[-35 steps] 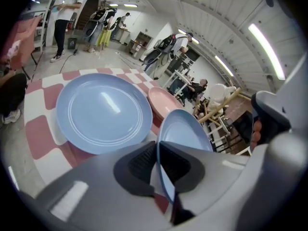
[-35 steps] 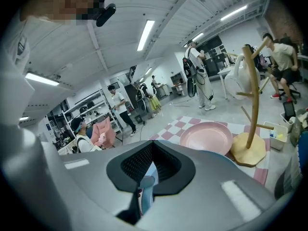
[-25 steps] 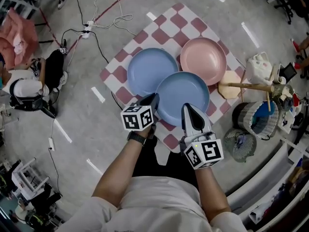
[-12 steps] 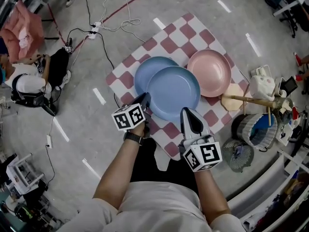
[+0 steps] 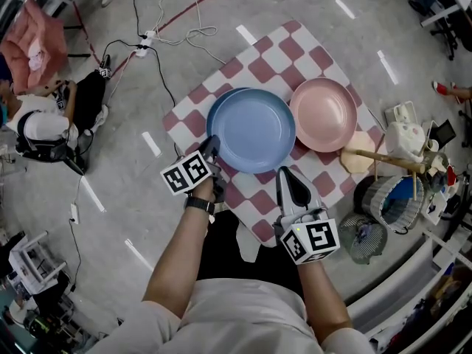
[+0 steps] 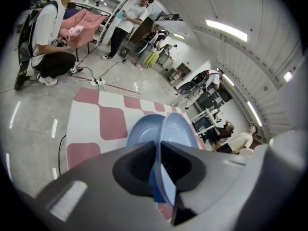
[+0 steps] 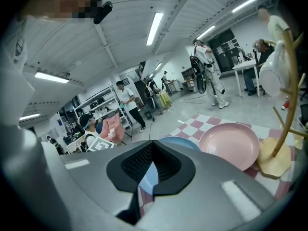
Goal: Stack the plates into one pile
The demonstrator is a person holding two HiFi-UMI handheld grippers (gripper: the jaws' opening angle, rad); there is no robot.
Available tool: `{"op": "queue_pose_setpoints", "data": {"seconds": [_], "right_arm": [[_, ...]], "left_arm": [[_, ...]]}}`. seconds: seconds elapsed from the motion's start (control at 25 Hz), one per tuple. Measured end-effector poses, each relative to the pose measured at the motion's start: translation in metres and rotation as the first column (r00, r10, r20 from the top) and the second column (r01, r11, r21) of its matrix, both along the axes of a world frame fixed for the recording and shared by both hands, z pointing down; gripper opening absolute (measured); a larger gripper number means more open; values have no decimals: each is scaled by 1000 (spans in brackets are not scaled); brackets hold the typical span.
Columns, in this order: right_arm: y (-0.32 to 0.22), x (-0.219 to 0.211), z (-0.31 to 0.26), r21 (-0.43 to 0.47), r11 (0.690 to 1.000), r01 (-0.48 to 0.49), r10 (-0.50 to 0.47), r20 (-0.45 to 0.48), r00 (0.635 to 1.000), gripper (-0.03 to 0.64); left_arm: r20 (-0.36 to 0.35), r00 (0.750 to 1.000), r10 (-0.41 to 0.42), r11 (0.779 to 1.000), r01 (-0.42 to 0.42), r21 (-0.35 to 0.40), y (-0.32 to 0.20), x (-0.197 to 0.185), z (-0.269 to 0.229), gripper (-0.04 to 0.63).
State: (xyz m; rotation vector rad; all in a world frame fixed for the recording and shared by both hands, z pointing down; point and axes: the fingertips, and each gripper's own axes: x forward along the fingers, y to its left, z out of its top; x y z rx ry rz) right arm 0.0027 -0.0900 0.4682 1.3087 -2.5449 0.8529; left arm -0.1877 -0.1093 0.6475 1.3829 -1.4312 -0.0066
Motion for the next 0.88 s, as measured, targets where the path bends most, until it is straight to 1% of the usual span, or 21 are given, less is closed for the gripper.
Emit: {"op": "queue_pose_setpoints", "data": {"seconds": [0.4,0.56,0.68,0.76,0.88], "right_arm": [[-5,-4,6,-12,1000,0,0,-3,1000,9],[-7,-4,6,-14,1000,1,-1,-10,1000,9],[-5,-4,9,-20,1000,-3,3,-7,1000,9],[-5,-4,10,-21,1000,-3,3,-6,1000,9],[-6,-5,9,-20,1000,-1,1,-6,1000,9]], "left_arm": [[-8,998,-59,998,59,-10,-6,-20,10,44],[7,997,-72,997,72,-24,-4,-28,18,46],[5,998,-70,997,70,-20,-3,-31,20,46],[20,998,-60,998,60,-21,-1,-32,21,55],[80,996,-45,999,46,-17,-1,-36,17,60]]}}
